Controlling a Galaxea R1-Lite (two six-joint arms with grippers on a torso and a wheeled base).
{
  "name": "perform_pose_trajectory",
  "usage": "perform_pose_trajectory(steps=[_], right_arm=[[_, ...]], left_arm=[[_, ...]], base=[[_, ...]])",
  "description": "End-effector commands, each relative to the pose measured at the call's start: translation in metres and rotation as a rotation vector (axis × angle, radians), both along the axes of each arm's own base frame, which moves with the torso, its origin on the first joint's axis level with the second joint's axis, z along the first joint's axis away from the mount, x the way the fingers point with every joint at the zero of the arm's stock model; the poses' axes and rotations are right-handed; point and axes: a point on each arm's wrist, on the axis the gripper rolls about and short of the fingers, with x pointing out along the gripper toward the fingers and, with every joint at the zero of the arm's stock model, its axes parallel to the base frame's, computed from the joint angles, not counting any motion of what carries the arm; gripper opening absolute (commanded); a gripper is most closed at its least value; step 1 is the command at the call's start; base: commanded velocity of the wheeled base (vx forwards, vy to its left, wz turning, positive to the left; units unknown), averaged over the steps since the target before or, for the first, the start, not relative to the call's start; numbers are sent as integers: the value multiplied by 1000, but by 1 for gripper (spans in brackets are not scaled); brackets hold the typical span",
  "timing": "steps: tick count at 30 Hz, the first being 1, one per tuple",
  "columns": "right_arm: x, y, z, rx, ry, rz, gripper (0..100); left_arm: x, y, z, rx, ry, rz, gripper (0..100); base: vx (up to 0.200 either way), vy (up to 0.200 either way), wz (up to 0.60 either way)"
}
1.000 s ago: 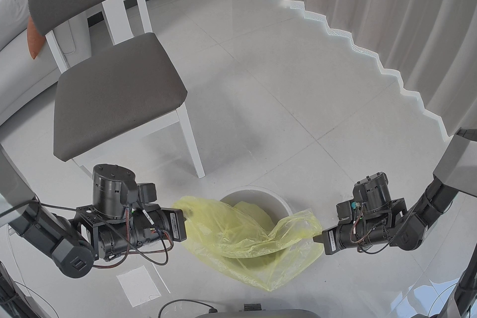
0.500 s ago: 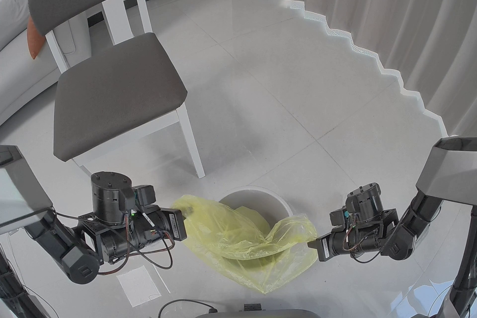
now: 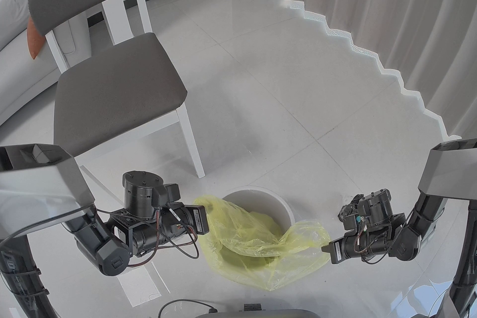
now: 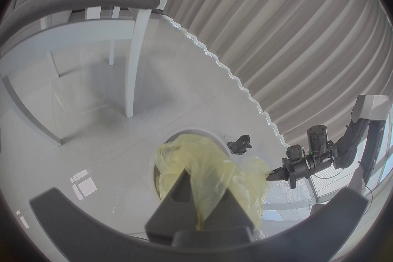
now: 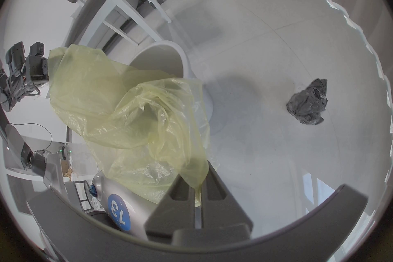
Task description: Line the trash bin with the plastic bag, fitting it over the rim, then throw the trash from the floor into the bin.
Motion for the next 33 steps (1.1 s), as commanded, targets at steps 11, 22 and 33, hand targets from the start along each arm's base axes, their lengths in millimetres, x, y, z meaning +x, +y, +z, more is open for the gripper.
perform_pose_trajectory(steps=[11, 22, 33], right_arm=[[8, 21, -11, 3, -8, 56, 0], [14, 8, -15, -5, -3, 11, 100], [-1, -9, 7, -12, -70, 10, 100]], left_arm=[[2, 28, -29, 47, 109, 88, 0], [28, 19, -48, 52, 108, 99, 0], [22, 15, -40, 31, 71, 88, 0]], base=[[0, 0, 0], [0, 0, 0], [0, 0, 0]])
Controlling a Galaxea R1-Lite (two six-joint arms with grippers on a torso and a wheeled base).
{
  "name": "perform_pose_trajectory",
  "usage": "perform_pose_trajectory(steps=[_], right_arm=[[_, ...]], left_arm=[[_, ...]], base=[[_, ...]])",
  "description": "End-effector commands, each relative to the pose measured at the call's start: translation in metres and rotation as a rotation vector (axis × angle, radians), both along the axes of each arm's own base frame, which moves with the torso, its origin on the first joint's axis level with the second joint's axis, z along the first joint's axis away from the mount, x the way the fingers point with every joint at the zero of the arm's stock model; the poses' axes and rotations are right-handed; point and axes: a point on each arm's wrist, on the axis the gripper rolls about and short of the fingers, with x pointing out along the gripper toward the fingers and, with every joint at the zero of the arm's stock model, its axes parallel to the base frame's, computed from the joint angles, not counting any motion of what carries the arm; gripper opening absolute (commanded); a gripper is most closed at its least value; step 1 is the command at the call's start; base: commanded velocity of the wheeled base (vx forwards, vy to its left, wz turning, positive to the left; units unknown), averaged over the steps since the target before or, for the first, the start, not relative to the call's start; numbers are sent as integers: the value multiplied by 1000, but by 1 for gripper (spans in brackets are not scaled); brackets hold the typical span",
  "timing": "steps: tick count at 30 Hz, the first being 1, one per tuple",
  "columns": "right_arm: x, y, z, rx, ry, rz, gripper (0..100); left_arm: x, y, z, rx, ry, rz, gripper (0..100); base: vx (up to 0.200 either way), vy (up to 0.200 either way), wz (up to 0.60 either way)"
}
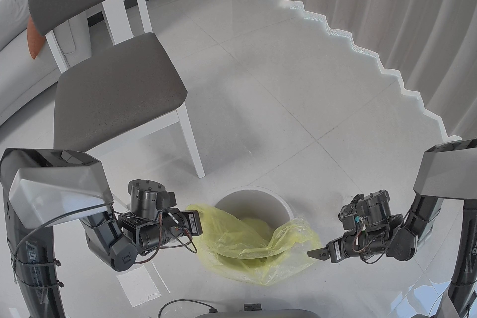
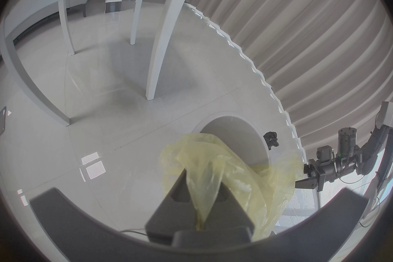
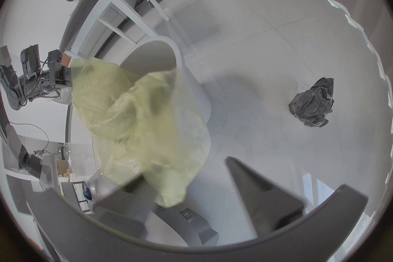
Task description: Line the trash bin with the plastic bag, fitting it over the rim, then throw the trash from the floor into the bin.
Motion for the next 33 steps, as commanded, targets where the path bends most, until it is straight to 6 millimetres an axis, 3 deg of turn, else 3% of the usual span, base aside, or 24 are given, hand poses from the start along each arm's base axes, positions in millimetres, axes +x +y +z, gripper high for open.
perform_pose_trajectory(steps=[1, 5, 7, 8, 9, 16, 19, 25, 33], right_arm=[[-10, -7, 30, 11, -125, 26, 100], [-12, 1, 62, 55, -254, 58, 100], [-12, 1, 62, 55, -254, 58, 100], [-18, 13, 73, 72, -285, 102, 100], [-21, 17, 75, 76, -290, 119, 100], [-30, 51, 79, 75, -335, 269, 100], [-28, 72, 71, 1, -405, 408, 100], [-27, 108, 59, -66, -432, 493, 100], [-28, 120, 40, -133, -419, 587, 100]], left_arm=[[-6, -1, 5, -14, -24, -7, 0], [-10, -3, 11, -27, -57, -17, 0], [-10, -3, 11, -27, -57, -17, 0], [-12, -3, 11, -21, -53, -19, 0], [-12, -2, 10, -19, -51, -18, 100], [-13, -2, 12, -20, -58, -18, 100], [-12, -3, 13, -18, -66, -13, 100], [-11, -3, 14, -17, -73, -7, 100], [-15, 0, 19, -9, -84, 12, 100]], base=[[0, 0, 0], [0, 0, 0], [0, 0, 0], [0, 0, 0], [0, 0, 0], [0, 0, 0], [0, 0, 0], [0, 0, 0], [0, 0, 0]])
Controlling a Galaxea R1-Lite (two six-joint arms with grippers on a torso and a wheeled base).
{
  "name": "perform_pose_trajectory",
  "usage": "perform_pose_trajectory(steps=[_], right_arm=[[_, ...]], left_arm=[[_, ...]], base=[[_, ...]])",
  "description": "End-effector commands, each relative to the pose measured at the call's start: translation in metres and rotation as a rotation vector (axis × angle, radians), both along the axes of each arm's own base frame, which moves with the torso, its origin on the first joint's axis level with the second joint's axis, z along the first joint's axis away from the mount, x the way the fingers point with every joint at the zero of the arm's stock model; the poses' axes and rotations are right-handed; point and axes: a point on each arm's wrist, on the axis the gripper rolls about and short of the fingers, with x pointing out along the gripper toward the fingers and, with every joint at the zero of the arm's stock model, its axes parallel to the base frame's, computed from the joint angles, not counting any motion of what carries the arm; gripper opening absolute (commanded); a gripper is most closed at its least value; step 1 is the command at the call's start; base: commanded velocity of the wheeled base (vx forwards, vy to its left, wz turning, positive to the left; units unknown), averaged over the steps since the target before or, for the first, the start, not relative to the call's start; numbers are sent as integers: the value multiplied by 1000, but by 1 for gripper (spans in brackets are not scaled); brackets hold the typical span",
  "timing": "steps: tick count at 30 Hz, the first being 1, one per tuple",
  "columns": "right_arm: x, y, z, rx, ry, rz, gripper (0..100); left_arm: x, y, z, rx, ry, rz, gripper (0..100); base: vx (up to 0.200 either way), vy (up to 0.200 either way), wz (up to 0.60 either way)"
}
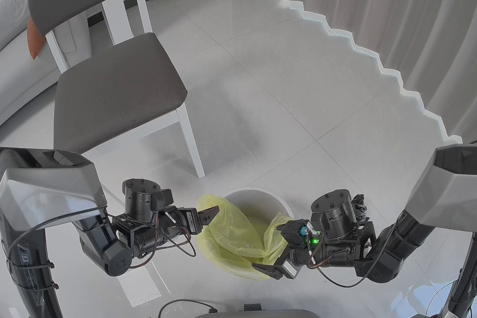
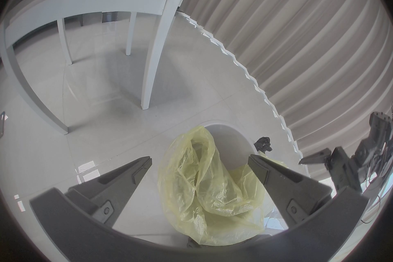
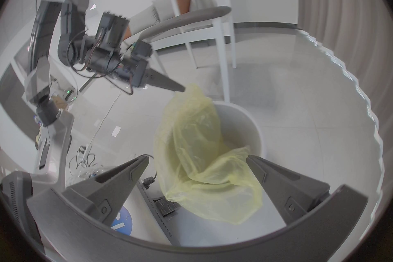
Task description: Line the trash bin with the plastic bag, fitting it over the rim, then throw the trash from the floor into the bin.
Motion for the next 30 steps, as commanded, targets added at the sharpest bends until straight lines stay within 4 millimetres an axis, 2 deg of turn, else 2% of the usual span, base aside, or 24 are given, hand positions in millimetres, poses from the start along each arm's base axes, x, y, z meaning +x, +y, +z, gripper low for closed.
perform_pose_trajectory(steps=[1, 5, 9, 14, 18, 25, 30], right_arm=[[6, 10, -22, -61, -4, 35, 100], [19, 20, -31, -106, -58, 40, 100], [27, 26, -31, -155, -61, 69, 100], [35, 30, -28, -178, -69, 83, 100], [47, 34, -38, -207, -77, 96, 100], [61, 40, -58, -236, -87, 109, 100], [67, 44, -60, -257, -98, 131, 100]], left_arm=[[-7, 3, 12, -4, -27, 10, 100], [-15, 5, 28, -29, -83, 5, 100], [-19, 11, 35, -23, -109, 20, 100], [-20, 16, 42, -19, -134, 57, 100], [-18, 22, 56, -35, -182, 86, 100], [-21, 27, 63, -42, -197, 102, 100], [-19, 29, 63, -41, -201, 110, 100]], base=[[0, 0, 0], [0, 0, 0], [0, 0, 0], [0, 0, 0], [0, 0, 0], [0, 0, 0], [0, 0, 0]])
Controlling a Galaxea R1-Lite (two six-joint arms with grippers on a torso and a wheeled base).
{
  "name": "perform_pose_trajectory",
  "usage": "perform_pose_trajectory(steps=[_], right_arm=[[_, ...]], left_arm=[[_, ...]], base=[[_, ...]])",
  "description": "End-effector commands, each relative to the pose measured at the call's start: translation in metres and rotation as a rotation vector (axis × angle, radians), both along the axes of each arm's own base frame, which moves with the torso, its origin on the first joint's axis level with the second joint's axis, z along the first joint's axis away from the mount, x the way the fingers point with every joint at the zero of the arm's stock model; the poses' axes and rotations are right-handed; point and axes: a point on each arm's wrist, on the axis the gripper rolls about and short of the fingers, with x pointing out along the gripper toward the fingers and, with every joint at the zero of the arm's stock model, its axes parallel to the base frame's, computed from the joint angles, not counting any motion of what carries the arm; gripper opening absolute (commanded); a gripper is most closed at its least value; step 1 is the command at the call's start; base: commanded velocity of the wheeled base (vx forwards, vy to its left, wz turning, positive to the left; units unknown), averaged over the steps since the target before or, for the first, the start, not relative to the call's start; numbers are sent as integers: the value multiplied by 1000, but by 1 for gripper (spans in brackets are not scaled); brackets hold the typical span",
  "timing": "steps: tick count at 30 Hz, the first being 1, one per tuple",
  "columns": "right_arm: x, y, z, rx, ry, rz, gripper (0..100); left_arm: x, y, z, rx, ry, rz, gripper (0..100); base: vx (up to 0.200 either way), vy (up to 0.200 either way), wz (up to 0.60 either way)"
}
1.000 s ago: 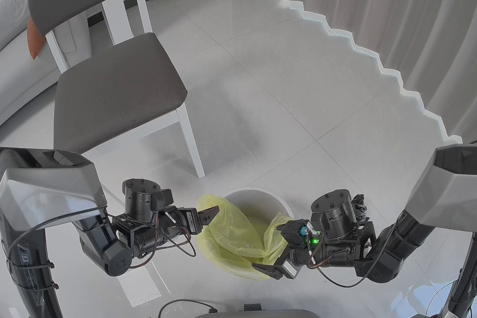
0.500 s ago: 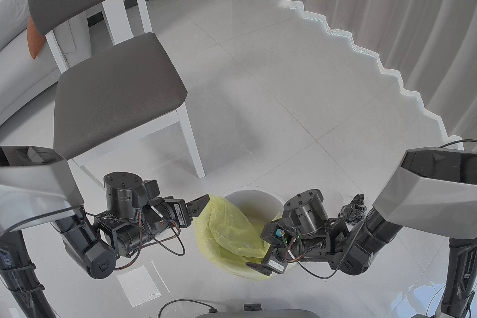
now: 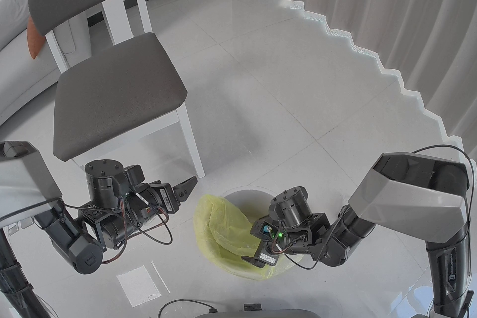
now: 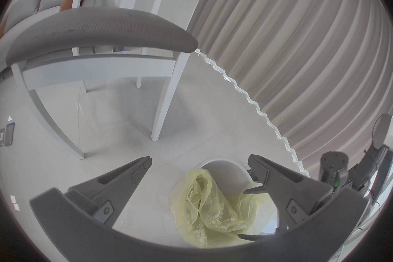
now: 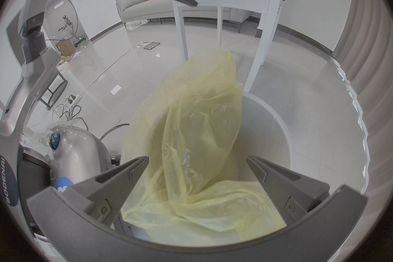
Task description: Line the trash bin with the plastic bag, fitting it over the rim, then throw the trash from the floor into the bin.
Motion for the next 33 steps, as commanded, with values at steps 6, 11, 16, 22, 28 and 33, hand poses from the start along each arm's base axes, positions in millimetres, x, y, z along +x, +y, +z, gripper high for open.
perform_pose_trajectory(steps=[6, 11, 16, 22, 28, 33], right_arm=[[10, 7, -8, -32, 8, 11, 100], [14, 10, -10, -53, -27, 12, 0], [14, 10, -10, -54, -26, 10, 0], [13, 9, -10, -69, -38, -6, 0], [14, 8, 22, -54, -110, -45, 0], [14, 7, 48, -44, -169, -63, 0]], left_arm=[[1, 8, 0, -2, 3, 29, 100], [-1, 10, 1, -9, -14, 30, 100], [-1, 11, 0, -9, -15, 33, 100], [5, 17, -4, 1, -6, 72, 100], [1, 24, -1, 1, -11, 103, 100], [-6, 29, 1, 3, -7, 126, 100]], base=[[0, 0, 0], [0, 0, 0], [0, 0, 0], [0, 0, 0], [0, 0, 0], [0, 0, 0]])
